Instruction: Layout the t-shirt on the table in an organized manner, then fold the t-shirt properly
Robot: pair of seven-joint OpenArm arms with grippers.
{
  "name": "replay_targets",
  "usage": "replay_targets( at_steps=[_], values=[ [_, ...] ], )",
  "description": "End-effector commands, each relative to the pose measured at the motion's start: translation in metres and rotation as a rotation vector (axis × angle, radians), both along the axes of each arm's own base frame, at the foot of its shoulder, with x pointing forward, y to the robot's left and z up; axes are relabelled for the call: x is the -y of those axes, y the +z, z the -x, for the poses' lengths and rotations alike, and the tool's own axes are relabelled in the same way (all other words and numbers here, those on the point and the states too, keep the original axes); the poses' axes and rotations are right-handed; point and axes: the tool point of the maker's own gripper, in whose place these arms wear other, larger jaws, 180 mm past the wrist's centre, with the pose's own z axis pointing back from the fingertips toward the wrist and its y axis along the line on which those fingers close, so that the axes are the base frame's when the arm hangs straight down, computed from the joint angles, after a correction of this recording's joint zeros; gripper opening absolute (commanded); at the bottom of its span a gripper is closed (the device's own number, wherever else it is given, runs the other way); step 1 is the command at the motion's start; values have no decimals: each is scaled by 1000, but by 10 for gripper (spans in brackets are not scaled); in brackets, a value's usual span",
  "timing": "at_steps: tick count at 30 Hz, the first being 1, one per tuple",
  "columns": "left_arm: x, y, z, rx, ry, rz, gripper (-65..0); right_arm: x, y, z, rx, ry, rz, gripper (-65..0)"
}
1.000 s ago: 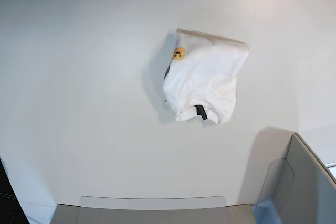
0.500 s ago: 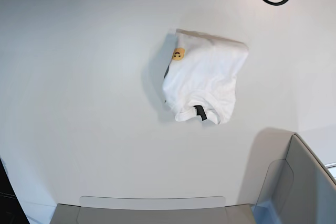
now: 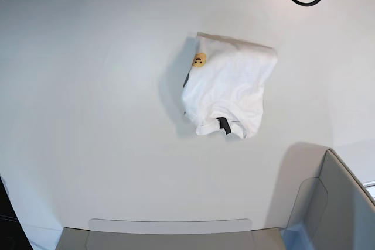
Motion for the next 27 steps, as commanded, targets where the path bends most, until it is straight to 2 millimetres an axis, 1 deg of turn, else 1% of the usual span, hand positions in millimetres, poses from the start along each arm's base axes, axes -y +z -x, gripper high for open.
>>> replay_targets(
  at_steps=[1,3,4,6,7,8,10,13,15,17,19,21,22,23,24,27],
  values=[
    [4,2,13,-20,-12,15,-650,9,-2,4,-13,-3,10,-650],
    [14,-1,12,-14,-27,38,-650,21,-8,6,-26,-23,24,-650],
    [23,-3,11,-12,-38,59,-650,26,-12,4,-30,-40,29,-650],
    [36,-6,2,0,-80,91,-650,32,-16,5,-39,-71,36,-650],
    [39,-9,1,-12,-114,91,-650,40,-18,3,-43,-82,48,-650],
    [39,-12,2,-37,-143,70,-650,46,-18,4,-52,-90,60,-650],
    [39,-19,4,-99,-203,32,-650,52,-21,0,-66,-102,68,-650],
    [39,-28,6,-190,-277,-20,-650,58,-24,-11,-73,-111,76,-650],
    [30,-32,2,-226,-310,-78,-650,65,-26,-18,-67,-109,117,-650],
    [22,-34,-1,-254,-319,-128,-650,85,-27,-19,-72,-83,235,-650],
    [15,-34,-3,-268,-323,-163,-650,108,-26,-28,-73,-14,377,-650],
    [13,-34,-3,-273,-324,-176,-650,133,-19,-31,-79,68,533,-650],
    [14,-34,-3,-273,-323,-173,-650,141,-16,-33,-80,104,592,-650],
    [15,-34,-3,-272,-323,-172,-650,151,-12,-41,-71,138,657,-650],
    [15,-34,-3,-272,-323,-172,-650,156,-9,-45,-66,161,699,-650],
    [15,-34,-4,-272,-323,-172,-650,151,-10,-49,-60,190,730,-650]
  ],
)
